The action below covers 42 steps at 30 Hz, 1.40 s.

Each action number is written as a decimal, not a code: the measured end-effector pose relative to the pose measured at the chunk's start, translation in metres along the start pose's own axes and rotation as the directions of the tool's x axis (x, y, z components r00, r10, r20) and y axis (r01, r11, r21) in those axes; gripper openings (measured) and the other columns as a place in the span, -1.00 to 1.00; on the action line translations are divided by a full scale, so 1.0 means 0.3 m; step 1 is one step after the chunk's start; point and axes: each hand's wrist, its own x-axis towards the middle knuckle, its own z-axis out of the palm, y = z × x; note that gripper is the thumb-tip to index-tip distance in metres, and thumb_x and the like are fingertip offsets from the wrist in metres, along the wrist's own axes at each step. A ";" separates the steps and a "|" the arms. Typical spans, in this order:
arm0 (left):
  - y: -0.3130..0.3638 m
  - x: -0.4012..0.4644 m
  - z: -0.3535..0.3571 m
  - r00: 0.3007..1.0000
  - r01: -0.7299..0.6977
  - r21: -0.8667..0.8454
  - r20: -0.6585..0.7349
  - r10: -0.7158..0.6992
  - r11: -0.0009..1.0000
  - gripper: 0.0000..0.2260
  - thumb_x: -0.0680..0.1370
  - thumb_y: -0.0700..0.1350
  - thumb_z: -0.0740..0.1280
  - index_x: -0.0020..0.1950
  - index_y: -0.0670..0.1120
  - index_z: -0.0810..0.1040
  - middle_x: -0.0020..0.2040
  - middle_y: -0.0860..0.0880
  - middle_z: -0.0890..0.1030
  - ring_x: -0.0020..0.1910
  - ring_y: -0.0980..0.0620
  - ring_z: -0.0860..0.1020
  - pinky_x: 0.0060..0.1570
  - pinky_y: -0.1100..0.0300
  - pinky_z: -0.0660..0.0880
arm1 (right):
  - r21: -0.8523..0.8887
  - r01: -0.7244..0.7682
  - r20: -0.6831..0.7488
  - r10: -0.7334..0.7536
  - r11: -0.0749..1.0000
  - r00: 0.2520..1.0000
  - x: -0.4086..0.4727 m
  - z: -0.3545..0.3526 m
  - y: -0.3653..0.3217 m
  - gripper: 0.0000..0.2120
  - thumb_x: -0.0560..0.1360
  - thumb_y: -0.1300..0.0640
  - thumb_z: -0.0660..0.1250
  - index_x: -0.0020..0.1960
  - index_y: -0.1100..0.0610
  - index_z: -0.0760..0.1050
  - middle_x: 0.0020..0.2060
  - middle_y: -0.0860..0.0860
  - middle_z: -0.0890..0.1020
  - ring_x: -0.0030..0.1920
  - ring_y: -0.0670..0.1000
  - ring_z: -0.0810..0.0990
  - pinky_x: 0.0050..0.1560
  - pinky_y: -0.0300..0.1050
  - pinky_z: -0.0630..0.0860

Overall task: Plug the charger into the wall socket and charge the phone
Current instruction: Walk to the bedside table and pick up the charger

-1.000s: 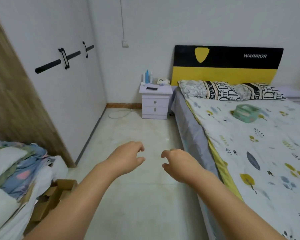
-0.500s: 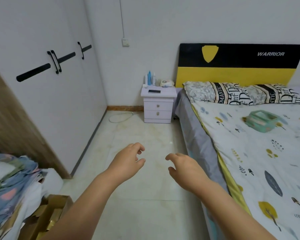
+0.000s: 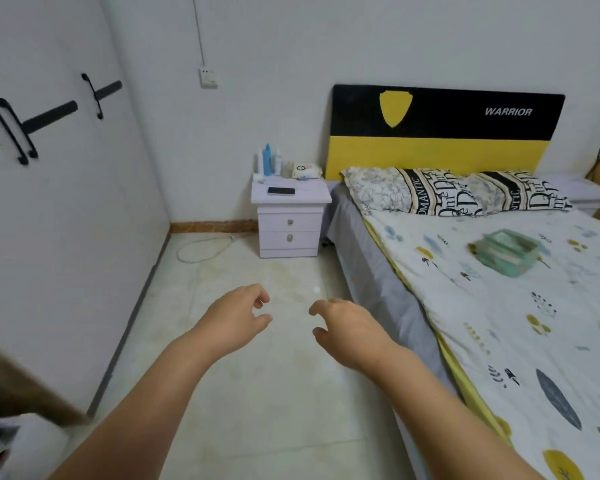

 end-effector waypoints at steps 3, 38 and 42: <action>-0.042 0.098 -0.008 1.000 0.019 -0.016 0.015 -0.018 1.000 -0.76 0.47 -0.04 0.29 0.12 -0.03 0.45 0.14 -0.01 0.53 -0.01 0.01 0.53 0.02 0.14 0.46 | -0.006 -0.022 0.053 0.022 1.000 0.998 0.120 -0.009 0.016 -0.65 0.53 0.13 0.18 0.31 0.11 0.37 0.23 0.13 0.51 0.20 0.18 0.49 0.12 0.00 0.46; -0.190 1.715 -0.307 1.000 0.022 0.004 -0.008 -0.022 1.000 -0.74 0.47 -0.02 0.28 0.14 -0.01 0.44 0.15 0.00 0.53 -0.09 0.06 0.47 -0.07 0.20 0.40 | -0.038 -0.011 0.036 0.012 0.999 0.999 1.698 -0.351 0.313 -0.70 0.51 0.16 0.19 0.23 0.14 0.42 0.14 0.15 0.56 0.13 0.18 0.52 0.08 0.06 0.53; -0.211 1.876 -0.337 1.000 -0.010 0.007 -0.003 0.010 1.000 -0.75 0.45 -0.03 0.30 0.11 -0.02 0.47 0.12 -0.01 0.55 -0.12 0.07 0.46 -0.08 0.21 0.39 | -0.043 -0.017 0.033 0.018 0.999 0.999 1.835 -0.374 0.333 -0.66 0.52 0.14 0.19 0.28 0.13 0.40 0.17 0.14 0.55 0.16 0.17 0.50 0.06 0.01 0.49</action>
